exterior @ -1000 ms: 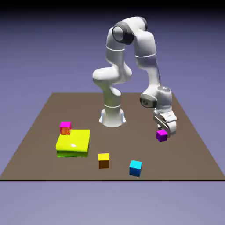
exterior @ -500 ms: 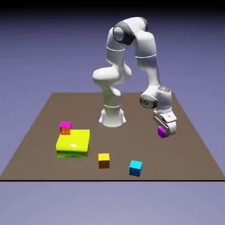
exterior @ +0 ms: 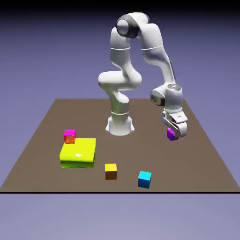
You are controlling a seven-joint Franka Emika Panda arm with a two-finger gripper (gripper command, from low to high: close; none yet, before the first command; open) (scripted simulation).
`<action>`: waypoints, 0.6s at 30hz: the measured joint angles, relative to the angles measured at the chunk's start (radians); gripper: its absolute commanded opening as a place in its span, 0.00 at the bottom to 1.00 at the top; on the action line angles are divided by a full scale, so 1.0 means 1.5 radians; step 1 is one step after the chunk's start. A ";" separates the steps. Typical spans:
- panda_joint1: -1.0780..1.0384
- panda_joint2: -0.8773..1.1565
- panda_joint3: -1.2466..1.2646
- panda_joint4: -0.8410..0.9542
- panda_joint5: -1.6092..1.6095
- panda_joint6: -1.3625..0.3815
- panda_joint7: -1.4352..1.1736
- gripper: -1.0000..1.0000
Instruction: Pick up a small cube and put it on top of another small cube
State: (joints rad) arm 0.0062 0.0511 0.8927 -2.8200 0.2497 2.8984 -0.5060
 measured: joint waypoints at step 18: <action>-0.066 0.111 -0.385 0.322 -0.137 -0.265 -0.522 0.00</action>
State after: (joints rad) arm -0.0929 0.2179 0.3153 -2.3376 0.0437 2.5004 -1.2883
